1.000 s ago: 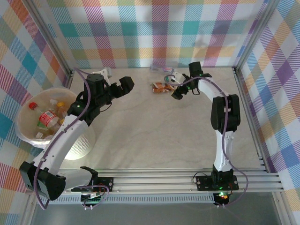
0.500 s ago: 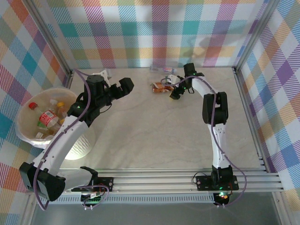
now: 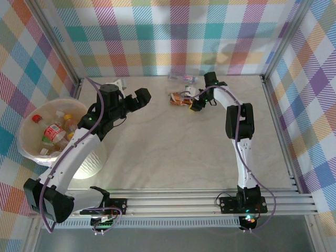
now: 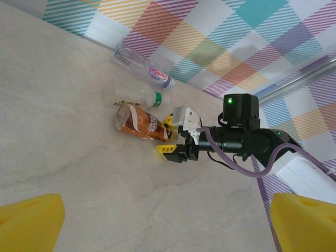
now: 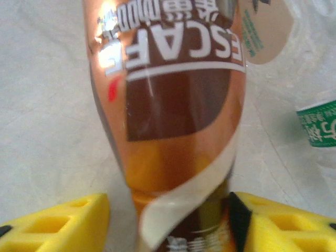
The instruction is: Put the plastic bottles in the bin
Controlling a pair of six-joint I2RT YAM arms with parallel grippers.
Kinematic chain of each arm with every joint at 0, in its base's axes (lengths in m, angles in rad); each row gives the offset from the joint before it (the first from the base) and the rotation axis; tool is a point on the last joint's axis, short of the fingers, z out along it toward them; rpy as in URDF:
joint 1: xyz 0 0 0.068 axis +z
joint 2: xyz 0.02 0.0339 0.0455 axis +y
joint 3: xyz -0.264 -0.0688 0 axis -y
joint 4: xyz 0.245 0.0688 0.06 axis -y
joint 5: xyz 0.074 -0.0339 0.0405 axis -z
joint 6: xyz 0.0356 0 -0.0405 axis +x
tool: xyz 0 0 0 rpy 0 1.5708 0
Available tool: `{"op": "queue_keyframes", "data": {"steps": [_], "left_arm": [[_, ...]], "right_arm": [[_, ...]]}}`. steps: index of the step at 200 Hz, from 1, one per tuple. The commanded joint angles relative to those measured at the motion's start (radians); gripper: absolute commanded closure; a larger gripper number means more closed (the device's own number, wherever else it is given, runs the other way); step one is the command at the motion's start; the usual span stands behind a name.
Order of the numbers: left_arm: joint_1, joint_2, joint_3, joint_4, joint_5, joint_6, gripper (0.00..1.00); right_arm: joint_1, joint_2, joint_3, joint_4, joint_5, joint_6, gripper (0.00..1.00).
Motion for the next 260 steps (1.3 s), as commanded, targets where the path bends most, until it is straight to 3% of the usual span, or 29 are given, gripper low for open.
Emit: {"op": "queue_keyframes", "data": {"steps": [1,22,66,104,148,164,186,205,260], "left_arm": [[-0.014,0.0,-0.016,-0.007,-0.016,0.0,0.0],[-0.014,0.006,-0.018,0.002,-0.011,-0.004,0.0],[-0.028,0.029,-0.014,0.026,0.002,-0.019,0.0],[-0.079,0.063,-0.05,0.132,-0.016,-0.076,0.0],[-0.13,0.131,-0.068,0.256,0.005,-0.136,0.0],[-0.143,0.158,-0.067,0.317,0.044,-0.143,0.0],[-0.163,0.195,-0.055,0.368,0.094,-0.143,0.0],[-0.182,0.224,-0.039,0.373,0.109,-0.134,0.0],[-0.213,0.305,-0.021,0.403,0.128,-0.161,0.0]], "right_arm": [[0.008,-0.008,-0.032,0.006,-0.026,-0.025,0.52],[0.008,-0.041,-0.062,0.036,-0.029,0.007,0.65],[0.011,-0.236,-0.277,0.183,-0.053,0.074,0.79],[0.014,-0.482,-0.593,0.491,0.003,0.339,0.79],[0.044,-0.74,-0.857,0.62,0.073,0.617,0.79],[0.053,-0.835,-0.932,0.631,0.069,0.805,0.79],[0.053,-0.961,-1.04,0.627,-0.003,1.179,0.76],[0.053,-1.056,-1.185,0.714,-0.095,1.414,0.76],[0.061,-1.233,-1.381,0.83,-0.347,1.691,0.75]]}}
